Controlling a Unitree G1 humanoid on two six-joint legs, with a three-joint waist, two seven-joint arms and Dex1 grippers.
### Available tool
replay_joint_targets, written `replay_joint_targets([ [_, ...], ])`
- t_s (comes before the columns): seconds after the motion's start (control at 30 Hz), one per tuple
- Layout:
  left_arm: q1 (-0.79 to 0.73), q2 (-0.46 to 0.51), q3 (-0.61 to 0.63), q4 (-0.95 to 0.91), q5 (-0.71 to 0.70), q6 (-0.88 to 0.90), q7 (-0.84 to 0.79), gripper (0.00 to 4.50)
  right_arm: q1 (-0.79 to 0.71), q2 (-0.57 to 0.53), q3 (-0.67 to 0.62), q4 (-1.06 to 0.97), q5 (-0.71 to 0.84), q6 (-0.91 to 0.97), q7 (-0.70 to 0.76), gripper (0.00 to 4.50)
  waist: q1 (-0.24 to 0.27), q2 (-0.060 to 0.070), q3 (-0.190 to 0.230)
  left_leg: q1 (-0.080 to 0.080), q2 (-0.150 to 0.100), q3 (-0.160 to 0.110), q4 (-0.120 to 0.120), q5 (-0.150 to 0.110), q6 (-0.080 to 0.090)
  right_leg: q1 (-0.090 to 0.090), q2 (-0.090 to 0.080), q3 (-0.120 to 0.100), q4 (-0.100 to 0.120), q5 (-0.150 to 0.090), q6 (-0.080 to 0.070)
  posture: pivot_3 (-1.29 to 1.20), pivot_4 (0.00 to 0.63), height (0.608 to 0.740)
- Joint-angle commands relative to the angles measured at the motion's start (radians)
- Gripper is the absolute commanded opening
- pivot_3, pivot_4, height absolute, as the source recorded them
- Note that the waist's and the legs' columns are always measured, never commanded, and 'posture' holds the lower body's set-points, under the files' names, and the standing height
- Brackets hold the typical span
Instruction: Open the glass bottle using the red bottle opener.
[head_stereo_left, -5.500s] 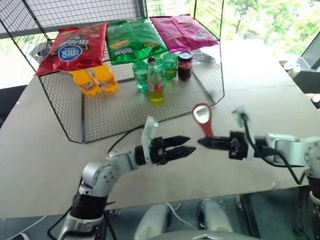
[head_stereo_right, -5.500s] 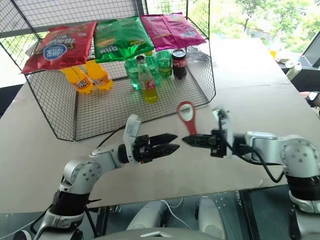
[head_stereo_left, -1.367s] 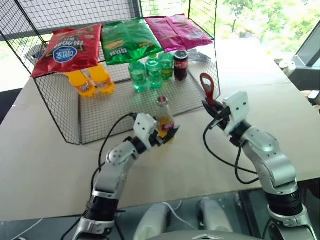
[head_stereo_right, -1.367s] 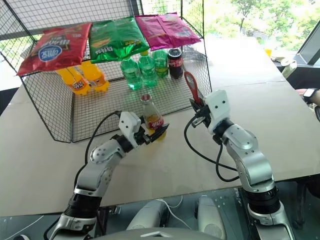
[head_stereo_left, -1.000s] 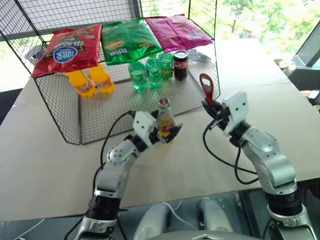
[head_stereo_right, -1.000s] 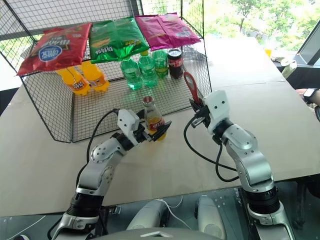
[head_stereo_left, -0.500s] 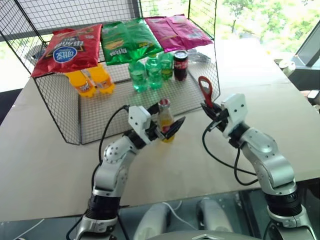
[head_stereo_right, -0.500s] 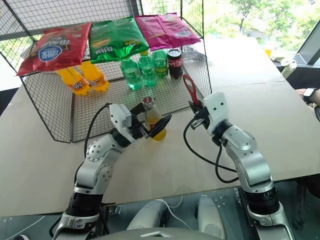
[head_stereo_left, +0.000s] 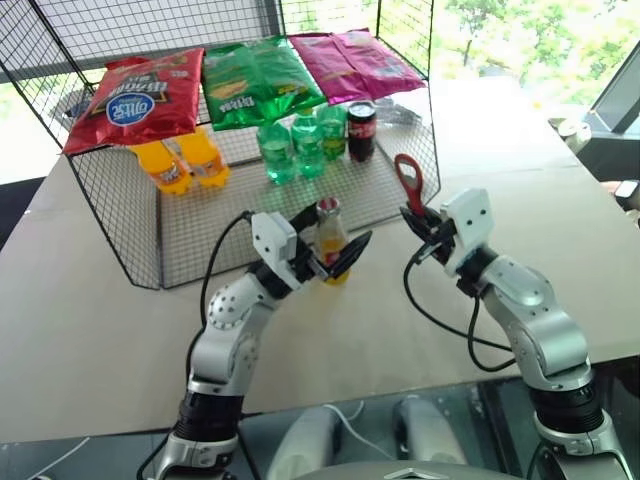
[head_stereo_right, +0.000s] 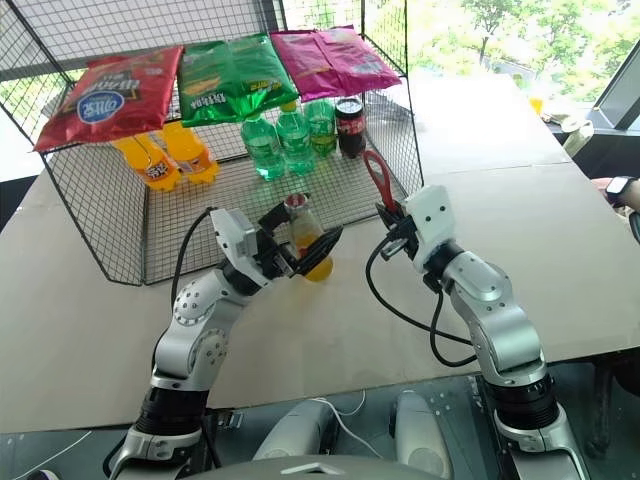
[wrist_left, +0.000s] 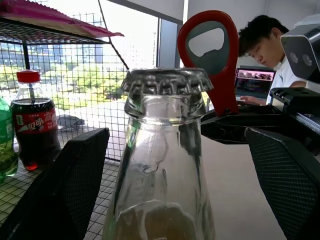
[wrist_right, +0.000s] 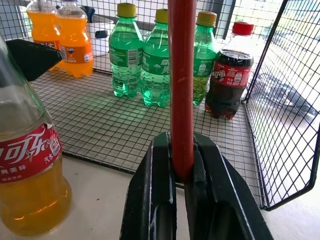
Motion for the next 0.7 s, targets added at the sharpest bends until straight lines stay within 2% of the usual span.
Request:
replay_joint_targets([
  [0.03, 0.001, -0.002, 0.016, -0.020, 0.006, -0.037, 0.014, 4.49, -0.004, 0.003, -0.006, -0.032, 0.001, -0.019, 0.005, 0.00, 0.000, 0.000, 0.000, 0.000, 0.000, 0.000, 0.000, 0.000, 0.000, 0.000, 0.000, 0.000, 0.000, 0.000, 0.000, 0.00, 0.150, 0.740],
  [0.43, 0.032, 0.015, -0.008, 0.011, 0.036, -0.042, 0.000, 4.49, -0.004, 0.007, 0.001, -0.037, 0.000, -0.016, 0.002, 0.00, 0.001, 0.000, 0.000, 0.000, 0.000, 0.000, 0.000, 0.000, 0.000, 0.000, 0.000, 0.000, 0.000, 0.000, 0.000, 0.00, 0.150, 0.740],
  [0.47, 0.031, 0.009, -0.001, 0.007, 0.020, -0.040, -0.001, 3.98, -0.004, 0.006, 0.001, -0.037, 0.000, -0.016, 0.002, 0.00, 0.000, 0.000, 0.000, 0.000, 0.000, 0.000, 0.000, 0.000, 0.000, 0.000, 0.000, 0.000, 0.000, 0.000, 0.000, 0.00, 0.150, 0.740],
  [0.57, 0.025, -0.003, 0.013, -0.003, -0.004, -0.028, 0.005, 3.09, -0.002, 0.005, 0.000, -0.037, 0.000, -0.015, 0.003, 0.00, 0.000, 0.000, 0.000, 0.000, 0.000, 0.000, 0.000, 0.000, 0.000, 0.000, 0.000, 0.000, 0.000, 0.000, 0.000, 0.00, 0.150, 0.740],
  [0.6, 0.025, -0.002, 0.013, -0.003, -0.004, -0.028, 0.005, 2.52, -0.002, 0.005, 0.000, -0.037, 0.000, -0.015, 0.003, 0.00, 0.000, 0.000, 0.000, 0.000, 0.000, 0.000, 0.000, 0.000, 0.000, 0.000, 0.000, 0.000, 0.000, 0.000, 0.000, 0.00, 0.150, 0.740],
  [0.63, 0.024, -0.001, 0.013, -0.003, -0.004, -0.028, 0.004, 2.26, -0.002, 0.005, 0.000, -0.037, 0.001, -0.014, 0.003, 0.00, 0.000, 0.000, 0.000, 0.000, 0.000, 0.000, 0.000, 0.000, 0.000, 0.000, 0.000, 0.000, 0.000, 0.000, 0.000, 0.00, 0.150, 0.740],
  [0.7, 0.025, 0.002, 0.012, -0.001, 0.000, -0.028, 0.003, 2.23, -0.003, 0.005, 0.000, -0.037, 0.001, -0.015, 0.003, 0.00, 0.000, 0.000, 0.000, 0.000, 0.000, 0.000, 0.000, 0.000, 0.000, 0.000, 0.000, 0.000, 0.000, 0.000, 0.000, 0.00, 0.150, 0.740],
])
